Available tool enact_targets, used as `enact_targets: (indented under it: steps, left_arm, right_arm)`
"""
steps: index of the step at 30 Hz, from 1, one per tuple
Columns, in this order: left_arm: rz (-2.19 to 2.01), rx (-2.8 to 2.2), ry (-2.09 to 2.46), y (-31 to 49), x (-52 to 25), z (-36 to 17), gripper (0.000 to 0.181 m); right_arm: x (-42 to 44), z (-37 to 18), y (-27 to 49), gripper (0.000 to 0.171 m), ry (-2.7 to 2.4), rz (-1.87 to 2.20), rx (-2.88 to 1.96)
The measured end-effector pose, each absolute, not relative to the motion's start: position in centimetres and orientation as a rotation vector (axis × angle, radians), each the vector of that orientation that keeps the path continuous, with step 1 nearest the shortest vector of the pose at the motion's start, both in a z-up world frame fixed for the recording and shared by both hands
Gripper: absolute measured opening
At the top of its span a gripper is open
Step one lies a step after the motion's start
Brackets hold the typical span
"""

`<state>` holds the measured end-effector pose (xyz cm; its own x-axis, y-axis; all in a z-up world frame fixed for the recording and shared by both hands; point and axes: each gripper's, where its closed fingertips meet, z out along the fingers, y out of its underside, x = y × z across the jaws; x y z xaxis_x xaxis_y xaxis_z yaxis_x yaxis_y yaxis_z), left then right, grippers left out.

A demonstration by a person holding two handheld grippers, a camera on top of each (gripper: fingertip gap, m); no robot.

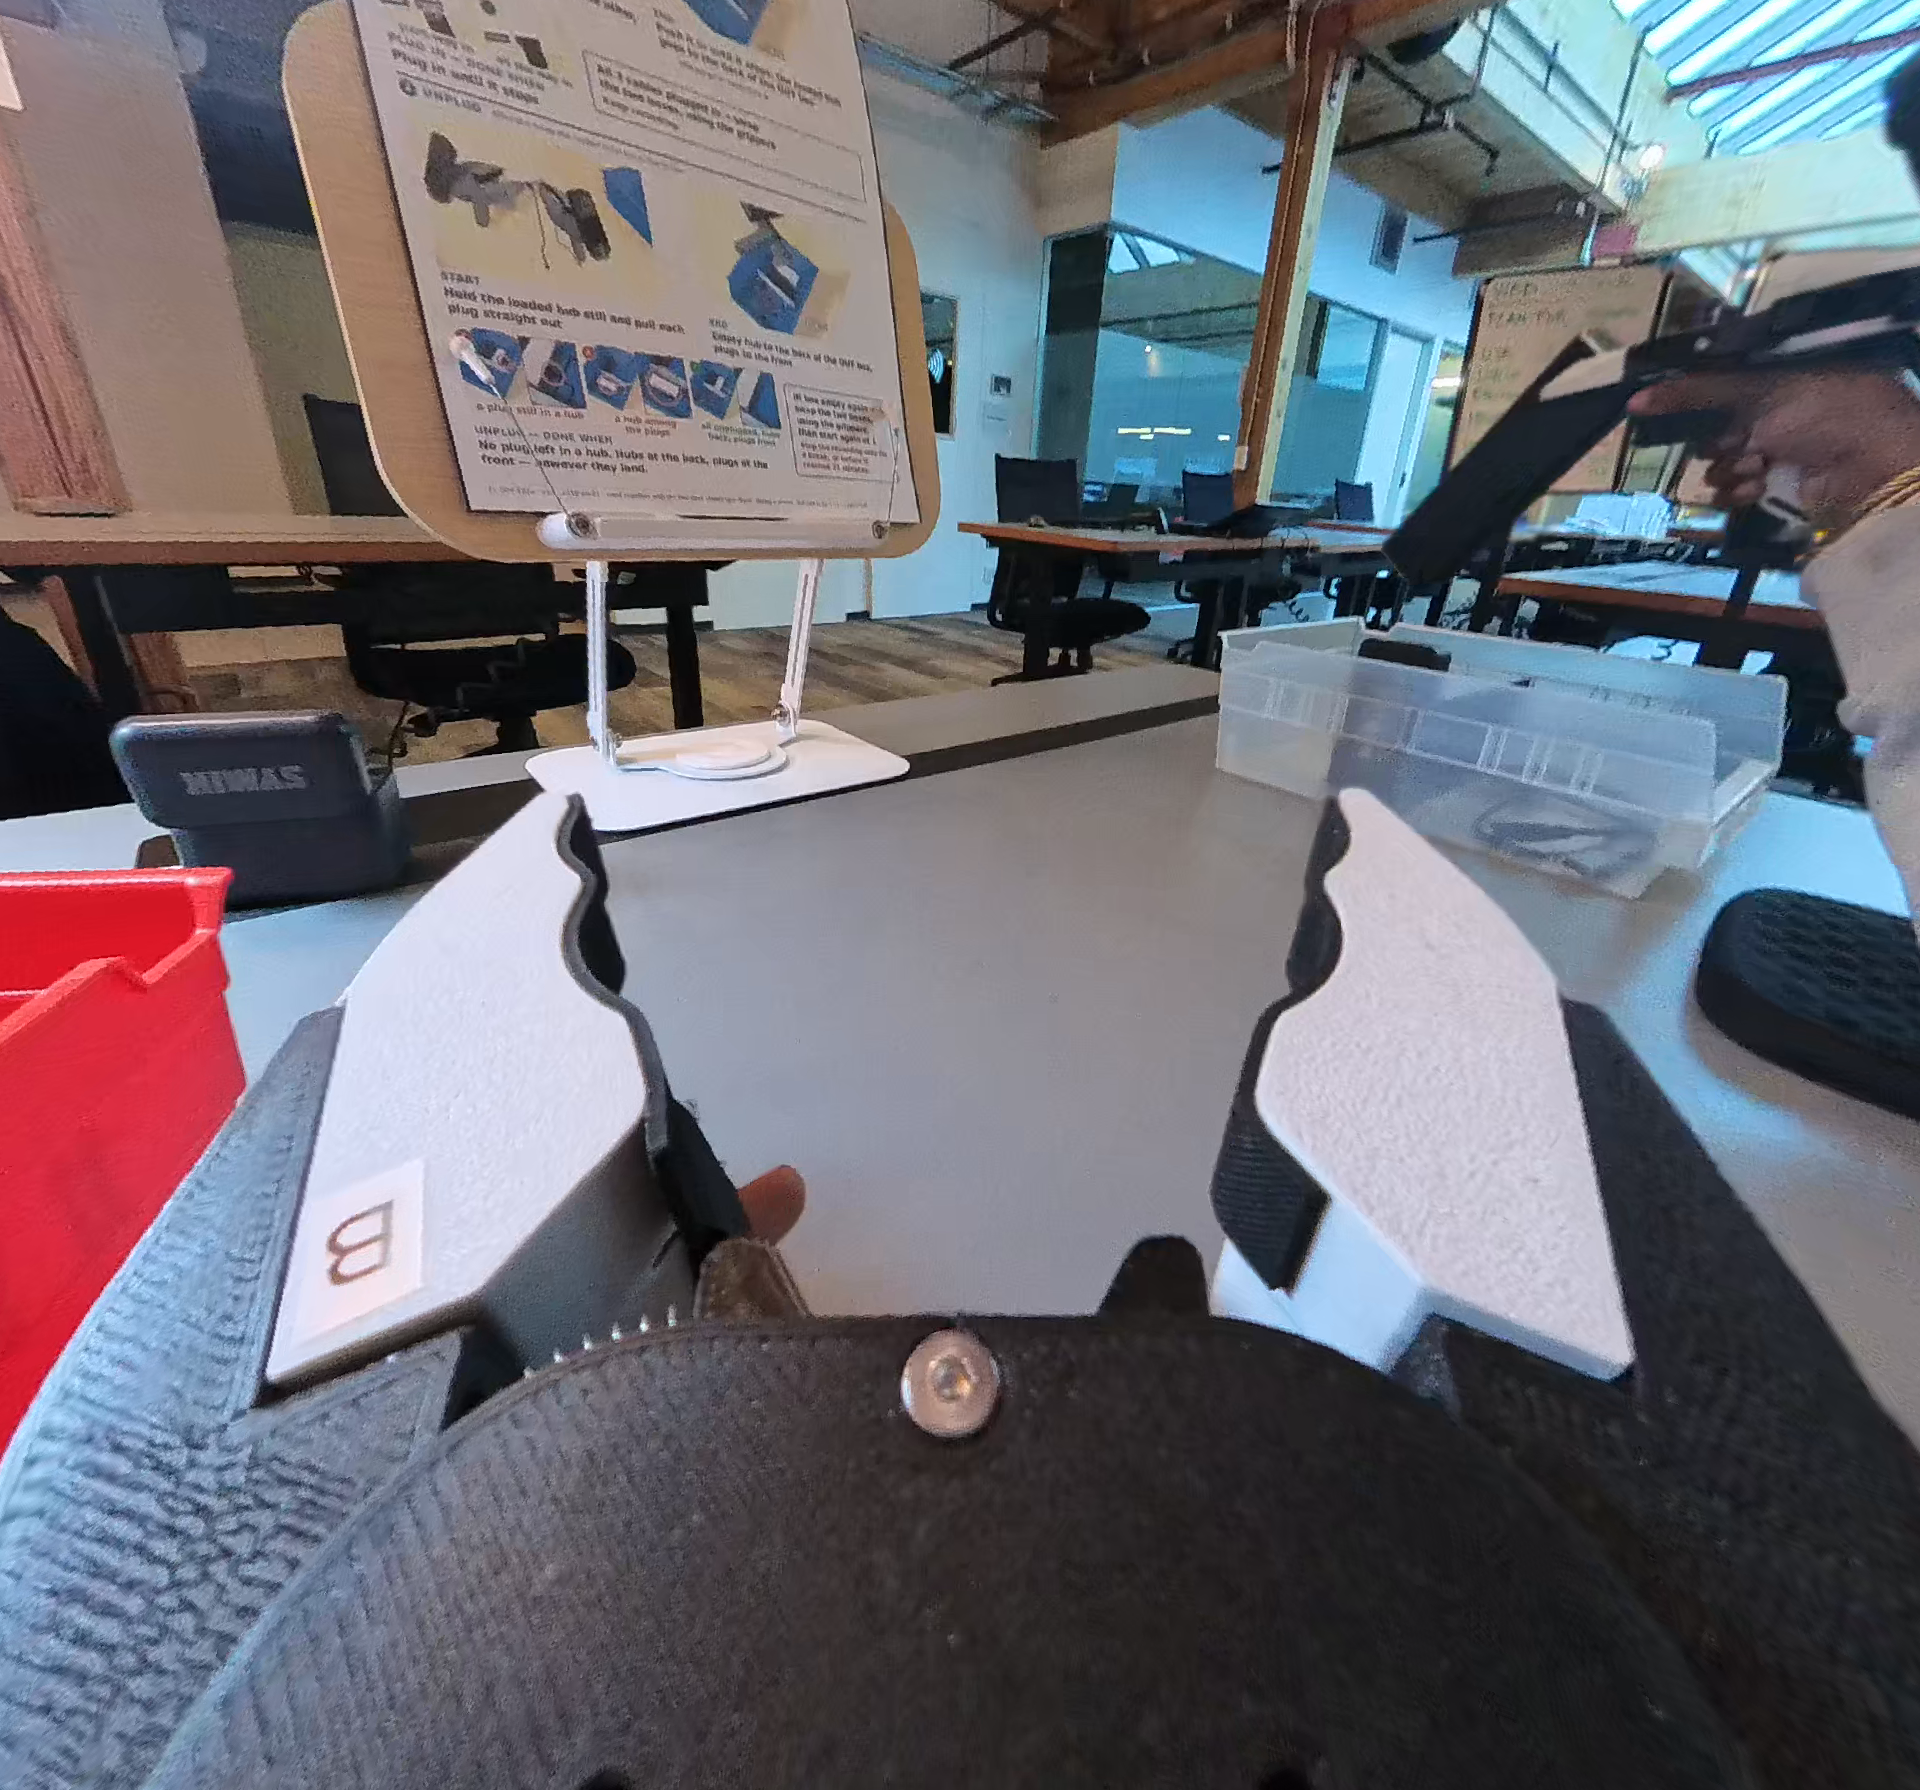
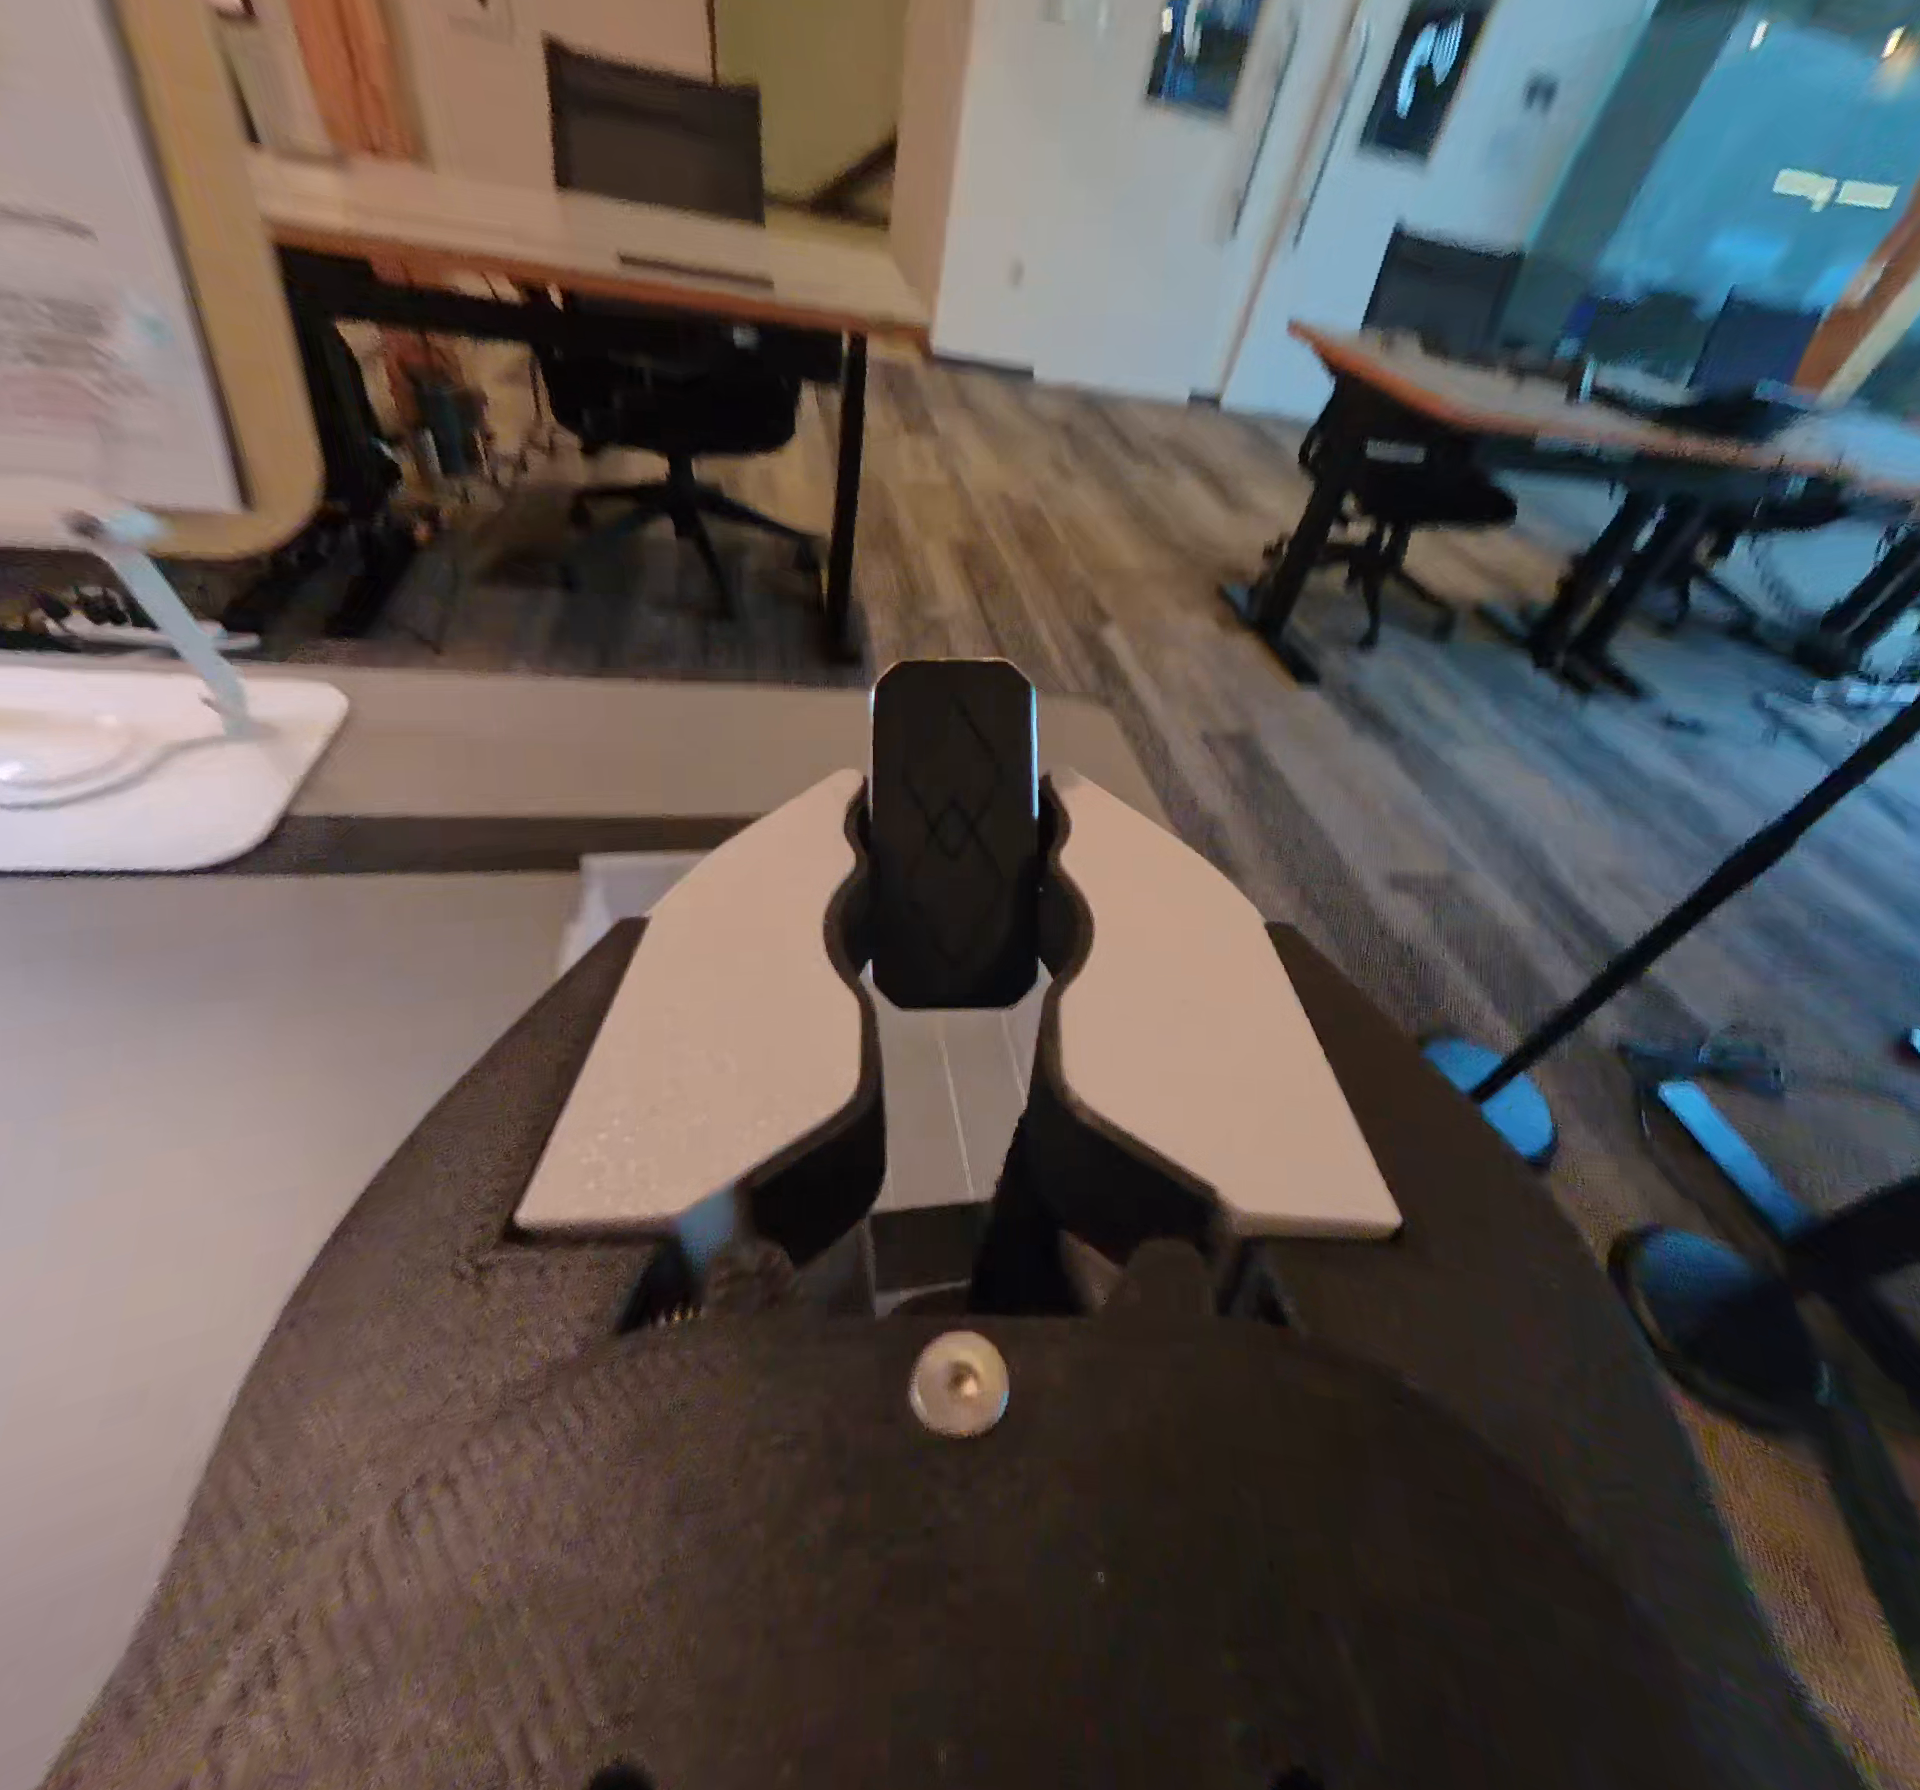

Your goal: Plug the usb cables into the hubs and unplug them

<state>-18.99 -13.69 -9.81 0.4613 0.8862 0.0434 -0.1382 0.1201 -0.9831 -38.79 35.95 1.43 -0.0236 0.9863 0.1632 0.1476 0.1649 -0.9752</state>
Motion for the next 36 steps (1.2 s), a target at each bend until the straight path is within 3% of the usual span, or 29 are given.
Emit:
enact_targets:
  steps: [2, 14, 36]
  left_arm:
    - [0.880, -1.259, -0.785, -13.5, -19.1, -10.3, 0.119]
    - [0.898, -1.287, -0.771, -13.3, -19.1, -10.5, 0.117]
    - [0.960, -1.360, -0.723, -12.9, -18.9, -10.8, 0.116]
  right_arm:
    - [-40.1, -1.0, 37.3, 0.028, -1.427, 1.007, -1.237]
    - [-44.9, -10.0, 38.1, 0.028, -1.618, 0.673, -1.256]
    - [-46.3, -12.2, 31.3, 0.038, -1.792, 1.201, -1.382]
